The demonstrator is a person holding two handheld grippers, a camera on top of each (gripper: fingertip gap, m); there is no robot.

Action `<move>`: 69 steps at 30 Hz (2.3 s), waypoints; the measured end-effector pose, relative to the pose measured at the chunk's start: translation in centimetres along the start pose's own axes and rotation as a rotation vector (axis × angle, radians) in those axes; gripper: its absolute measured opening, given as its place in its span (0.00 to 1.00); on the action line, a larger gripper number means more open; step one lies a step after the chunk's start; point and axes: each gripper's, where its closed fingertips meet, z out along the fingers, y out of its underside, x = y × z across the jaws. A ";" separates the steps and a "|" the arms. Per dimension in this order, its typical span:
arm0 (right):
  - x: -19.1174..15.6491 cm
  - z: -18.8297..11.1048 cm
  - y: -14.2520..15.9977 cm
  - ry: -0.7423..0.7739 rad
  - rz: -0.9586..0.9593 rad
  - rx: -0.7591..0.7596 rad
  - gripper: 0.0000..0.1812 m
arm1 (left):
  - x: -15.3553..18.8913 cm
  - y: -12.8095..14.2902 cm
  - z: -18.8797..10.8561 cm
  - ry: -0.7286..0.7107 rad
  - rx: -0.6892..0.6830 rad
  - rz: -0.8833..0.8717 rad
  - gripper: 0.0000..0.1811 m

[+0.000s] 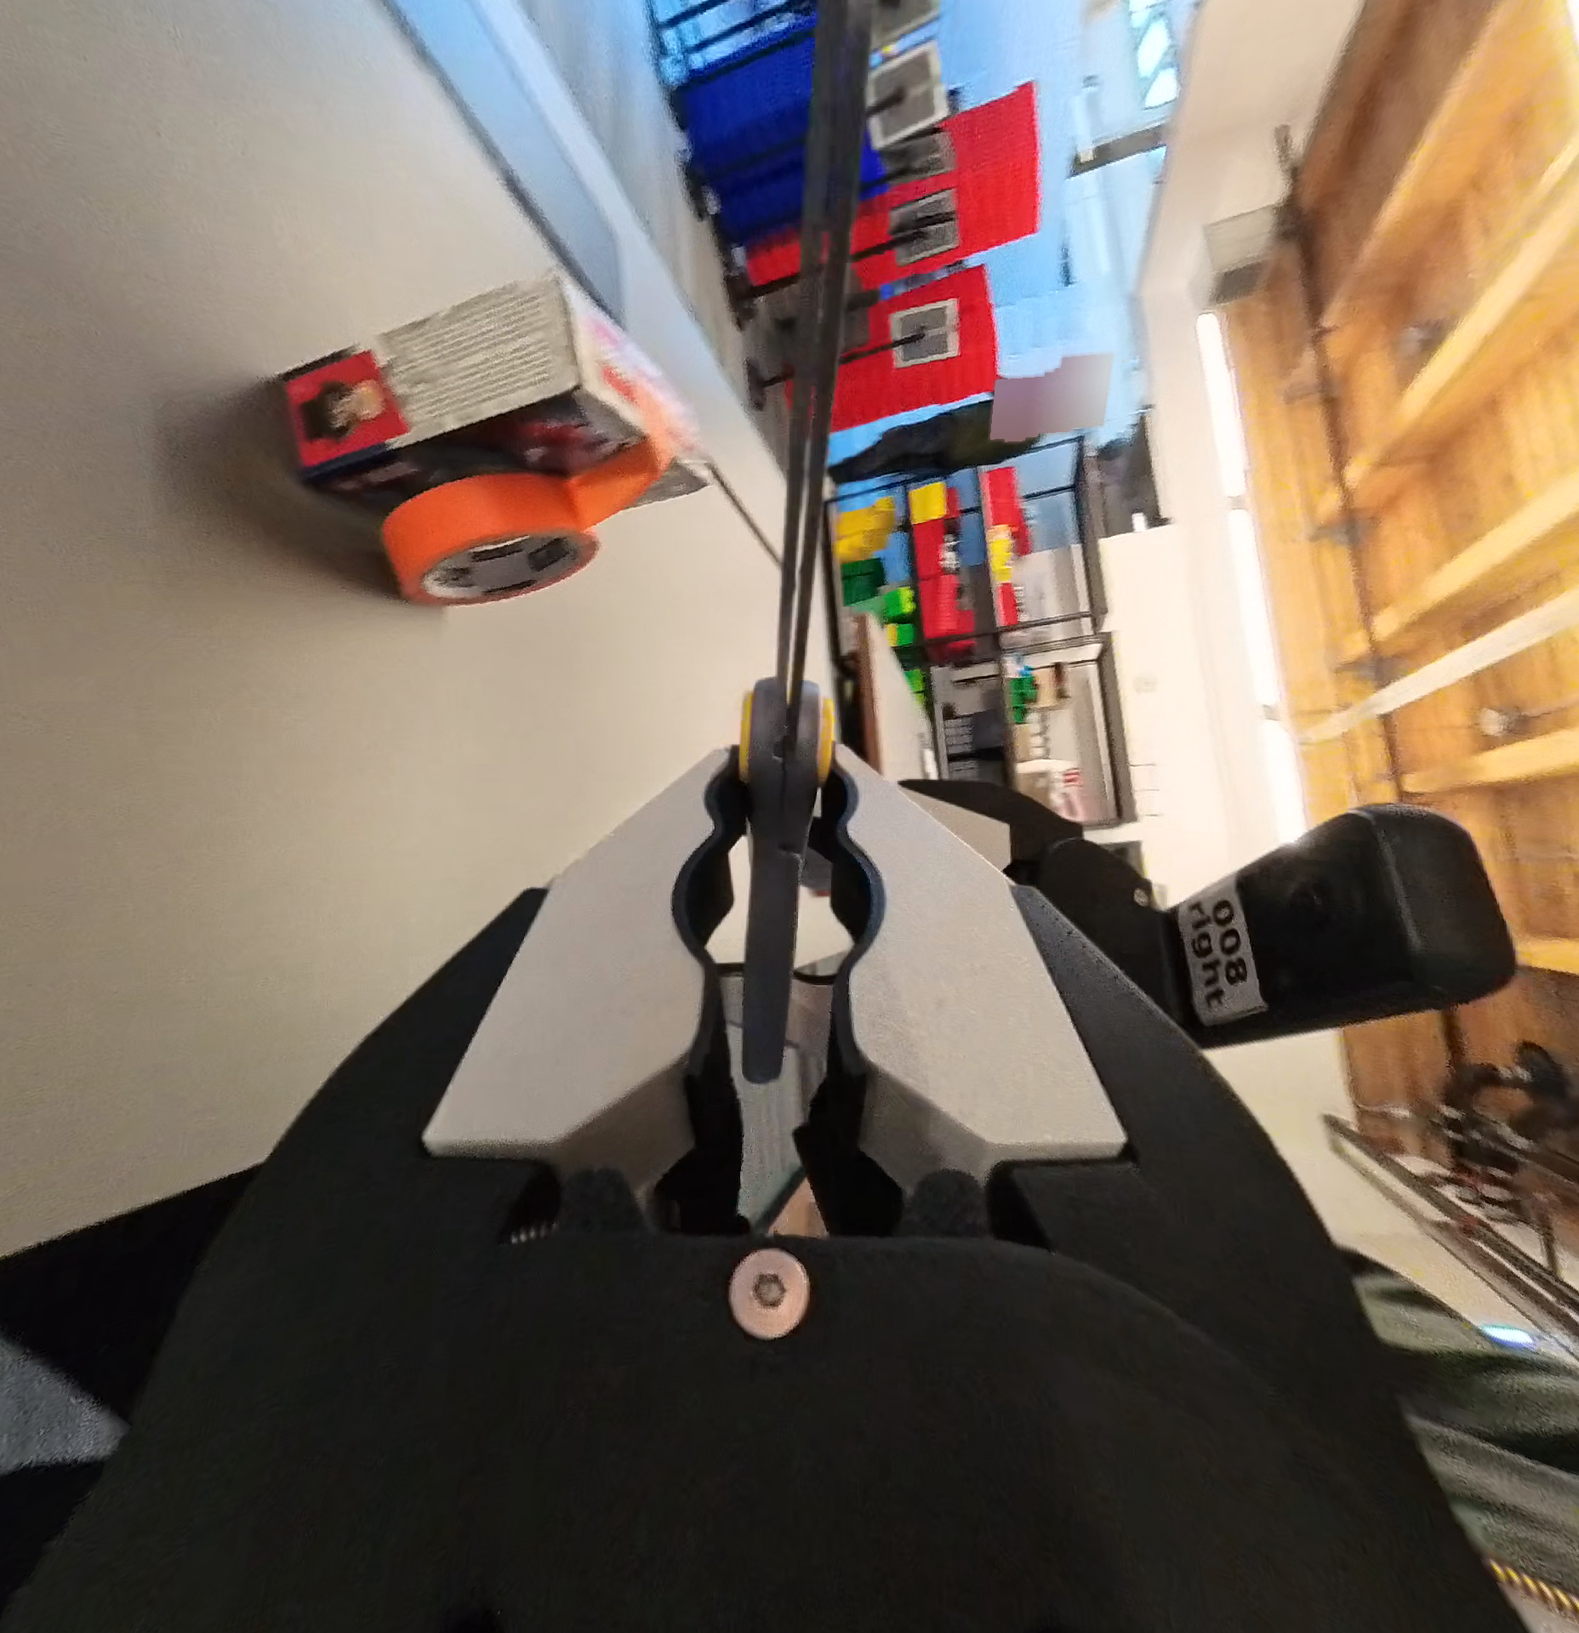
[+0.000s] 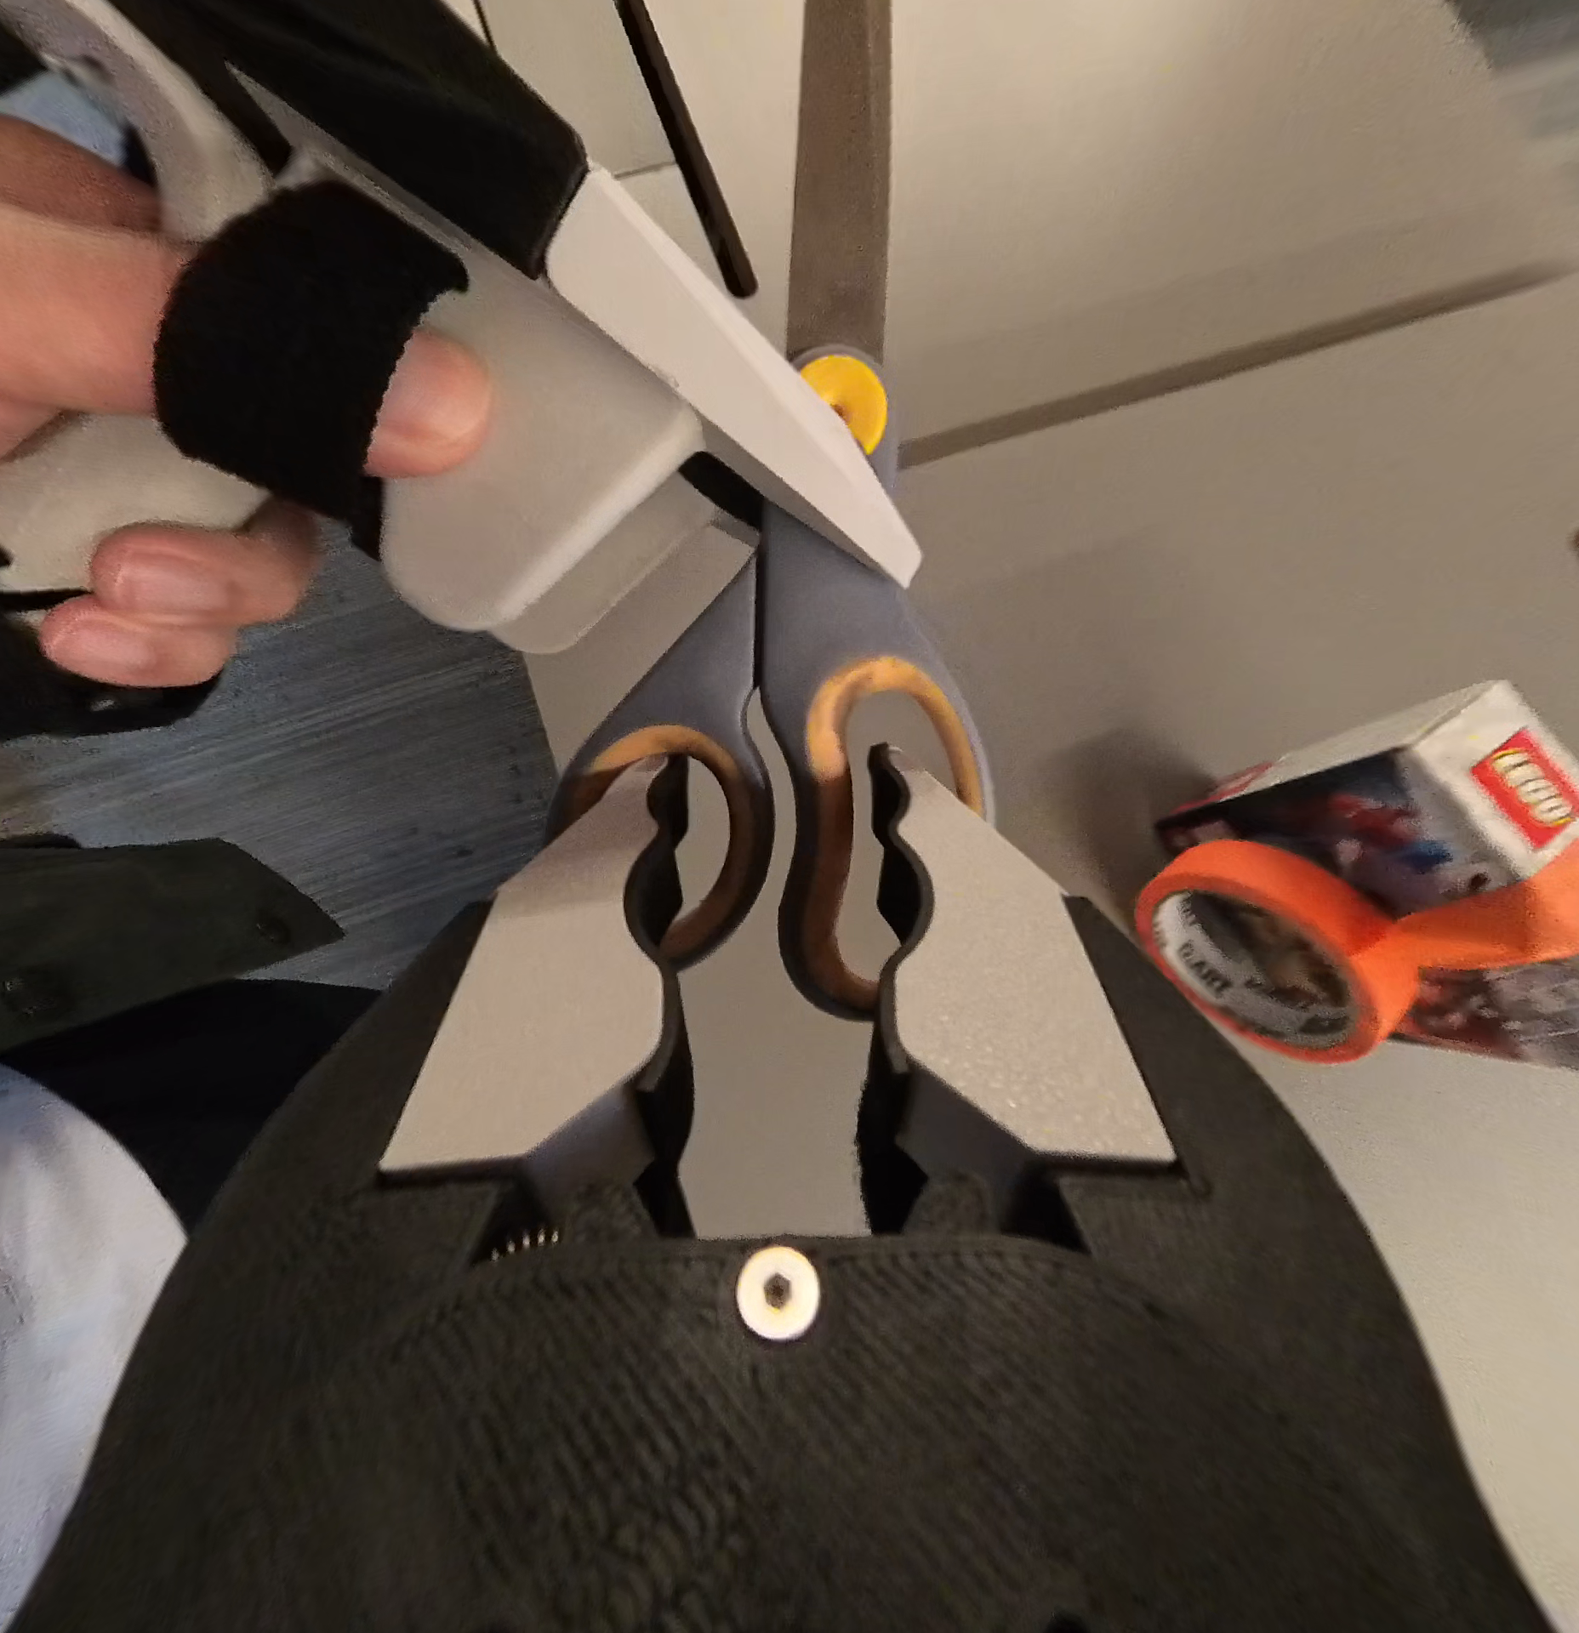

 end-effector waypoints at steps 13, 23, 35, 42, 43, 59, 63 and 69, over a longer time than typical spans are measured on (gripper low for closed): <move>-2.4 -6.2 1.8 -0.626 0.655 0.453 0.11 | 5.6 6.1 3.2 0.205 -0.268 0.032 0.15; 2.6 -17.4 8.6 -0.876 0.805 0.592 0.15 | 2.7 11.1 6.4 0.108 -0.260 0.123 0.22; 6.6 -20.1 18.7 -0.860 0.818 0.321 0.18 | -4.7 13.7 15.1 -0.191 -0.202 0.271 0.39; 6.7 -18.1 18.2 -0.911 0.797 0.270 0.18 | -9.4 6.4 14.8 -0.256 -0.061 0.372 0.54; 6.7 -17.9 17.6 -0.936 0.812 0.287 0.18 | -9.9 5.7 14.9 -0.251 -0.055 0.377 0.54; 6.5 -12.9 13.8 -0.967 0.838 0.216 0.18 | -15.7 0.5 17.6 -0.297 -0.140 0.648 0.21; 6.4 -12.5 13.5 -0.998 0.822 0.205 0.18 | -16.5 -1.1 14.8 -0.433 -0.092 0.764 0.17; 7.0 -12.3 13.9 -1.017 0.792 0.178 0.18 | -11.9 -6.9 6.3 -0.867 0.257 1.236 0.00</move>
